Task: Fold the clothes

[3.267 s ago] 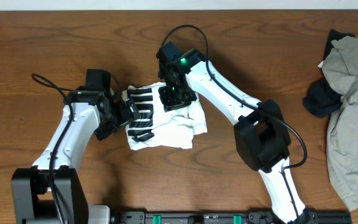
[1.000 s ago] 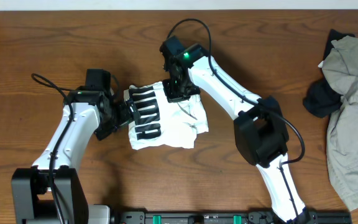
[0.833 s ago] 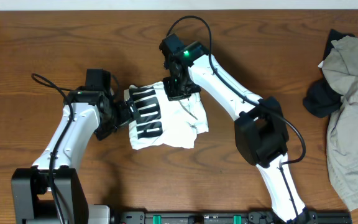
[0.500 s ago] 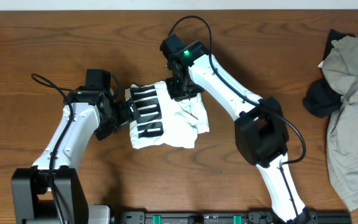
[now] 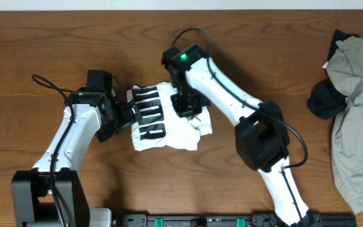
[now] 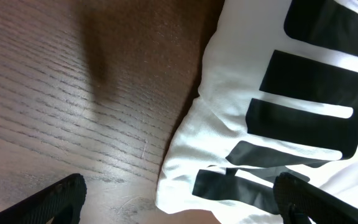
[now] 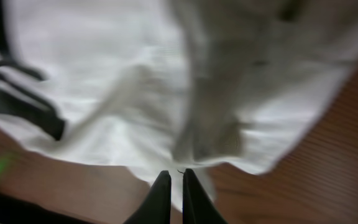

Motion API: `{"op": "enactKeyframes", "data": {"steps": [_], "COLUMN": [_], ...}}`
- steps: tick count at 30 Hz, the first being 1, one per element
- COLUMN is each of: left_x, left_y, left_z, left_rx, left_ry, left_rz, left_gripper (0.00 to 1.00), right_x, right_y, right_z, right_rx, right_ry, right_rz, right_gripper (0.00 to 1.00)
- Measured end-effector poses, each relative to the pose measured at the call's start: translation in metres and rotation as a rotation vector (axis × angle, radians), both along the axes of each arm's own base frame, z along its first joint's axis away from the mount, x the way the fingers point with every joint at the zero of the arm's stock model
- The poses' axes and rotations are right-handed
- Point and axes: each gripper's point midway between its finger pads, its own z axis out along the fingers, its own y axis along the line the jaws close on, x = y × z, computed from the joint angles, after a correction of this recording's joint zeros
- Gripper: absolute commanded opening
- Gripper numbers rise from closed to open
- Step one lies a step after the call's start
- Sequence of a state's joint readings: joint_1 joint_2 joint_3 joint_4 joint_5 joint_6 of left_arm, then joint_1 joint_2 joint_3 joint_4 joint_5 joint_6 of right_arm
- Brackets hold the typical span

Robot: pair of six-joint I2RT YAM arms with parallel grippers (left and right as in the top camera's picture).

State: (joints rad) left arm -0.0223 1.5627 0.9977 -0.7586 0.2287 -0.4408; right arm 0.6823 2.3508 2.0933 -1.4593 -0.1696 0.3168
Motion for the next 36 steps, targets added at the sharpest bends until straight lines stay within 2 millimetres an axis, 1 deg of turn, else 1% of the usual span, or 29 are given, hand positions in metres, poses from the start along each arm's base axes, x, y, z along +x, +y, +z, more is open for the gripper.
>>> {"op": "enactKeyframes", "data": {"steps": [2,5,7,12,16,19,21,23,26,31,34,36], "left_x": [0.000,0.000,0.000,-0.001,-0.001,-0.001,-0.001,-0.001,-0.001,-0.001,-0.001,-0.001], "left_y": [0.000,0.000,0.000,0.000,0.000,0.000,0.000,0.000,0.000,0.000,0.000,0.000], "left_z": [0.000,0.000,0.000,0.000,0.000,0.000,0.000,0.000,0.000,0.000,0.000,0.000], "left_rx": [0.000,0.000,0.000,0.000,0.000,0.000,0.000,0.000,0.000,0.000,0.000,0.000], "left_ry": [0.000,0.000,0.001,0.003,0.003,0.003,0.004,0.003,0.004,0.003,0.003,0.003], "left_rz": [0.000,0.000,0.000,0.000,0.000,0.000,0.000,0.000,0.000,0.000,0.000,0.000], "left_gripper": [0.98,0.98,0.98,0.98,0.98,0.98,0.98,0.98,0.98,0.98,0.98,0.98], "right_x": [-0.005,-0.012,-0.015,-0.009,-0.007,-0.009,-0.013,-0.015,-0.012,0.006,0.012,0.016], "right_y": [0.014,0.031,0.038,0.044,0.042,0.037,0.030,0.021,0.005,-0.019,-0.030,-0.035], "right_z": [-0.001,-0.001,-0.001,-0.002,-0.005,-0.015,-0.023,-0.031,-0.037,-0.038,-0.036,-0.029], "right_rx": [0.024,0.052,0.064,0.089,0.088,0.074,0.056,0.036,0.011,-0.027,-0.039,-0.048], "right_ry": [-0.015,-0.030,-0.037,-0.063,-0.063,-0.047,-0.027,-0.003,0.019,0.007,0.002,-0.013], "right_rz": [0.037,0.078,0.093,0.087,0.078,0.072,0.067,0.054,0.020,-0.067,-0.100,-0.110], "right_gripper": [0.13,0.13,0.13,0.17,0.19,0.19,0.17,0.14,0.13,0.10,0.11,0.13]}}
